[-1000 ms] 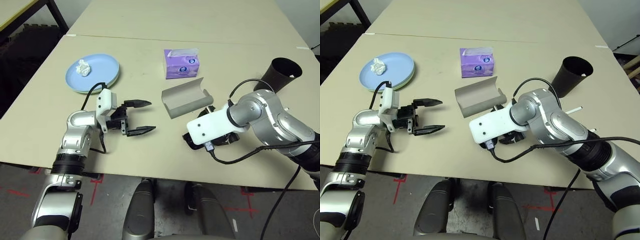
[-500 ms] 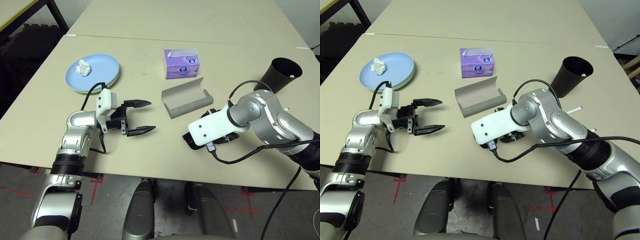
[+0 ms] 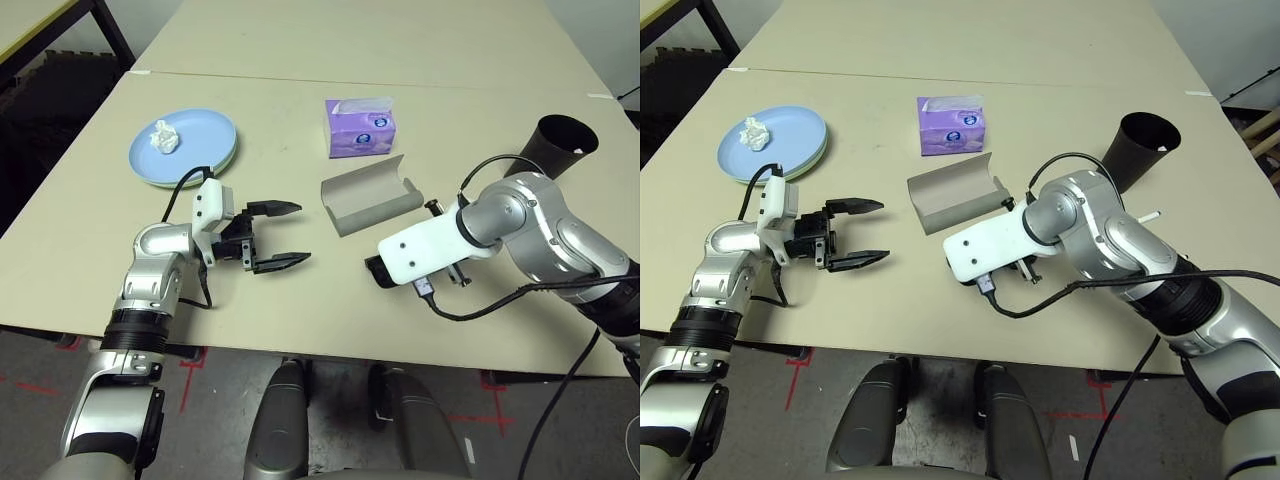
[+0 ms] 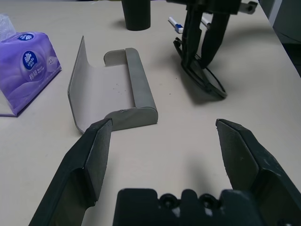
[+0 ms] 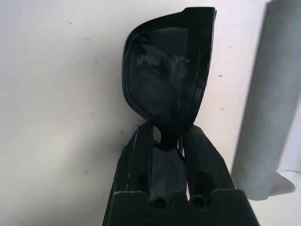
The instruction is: Organize and tidy the items on the table.
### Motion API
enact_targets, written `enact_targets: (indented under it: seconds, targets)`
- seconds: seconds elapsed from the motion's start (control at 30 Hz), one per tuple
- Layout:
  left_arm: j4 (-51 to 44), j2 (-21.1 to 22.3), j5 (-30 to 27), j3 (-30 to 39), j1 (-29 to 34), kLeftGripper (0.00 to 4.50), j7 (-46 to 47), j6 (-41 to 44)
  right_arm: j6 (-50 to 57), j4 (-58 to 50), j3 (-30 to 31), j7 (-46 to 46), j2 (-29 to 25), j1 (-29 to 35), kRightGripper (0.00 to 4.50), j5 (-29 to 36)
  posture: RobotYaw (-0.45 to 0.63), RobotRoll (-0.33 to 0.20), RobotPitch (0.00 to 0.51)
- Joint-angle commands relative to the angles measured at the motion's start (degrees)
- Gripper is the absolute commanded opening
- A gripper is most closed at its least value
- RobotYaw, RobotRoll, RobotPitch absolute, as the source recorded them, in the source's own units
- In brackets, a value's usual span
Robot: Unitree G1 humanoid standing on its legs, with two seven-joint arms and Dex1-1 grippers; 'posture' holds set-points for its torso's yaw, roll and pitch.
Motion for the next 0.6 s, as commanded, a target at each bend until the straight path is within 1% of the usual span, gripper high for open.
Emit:
enact_targets:
  seconds: [0.03,0.1,0.33,0.6]
  targets:
    - [-0.52,0.56,0.11,-1.05,0.58,4.50,-0.44,-0.07,0.56,0.35,-1.88,1.14,0.71,-3.27,0.69,0.53,0.24,0.000,0.208]
    - [-0.35,0.57,0.13,-1.07,0.51,4.50,-0.49,-0.12,0.54,0.83,-2.37,1.53,0.68,-4.42,0.32,0.95,0.24,0.000,0.207]
    - [0.14,0.69,0.23,-1.25,-0.02,4.50,-0.74,-0.01,0.45,2.82,-4.87,2.72,0.90,-9.16,0.32,3.17,0.23,0.000,0.199]
    - [0.84,0.86,0.24,-1.32,-0.58,4.50,-0.95,-0.24,-1.24,7.55,-5.07,0.82,2.38,-12.64,0.32,3.00,0.23,0.000,0.194]
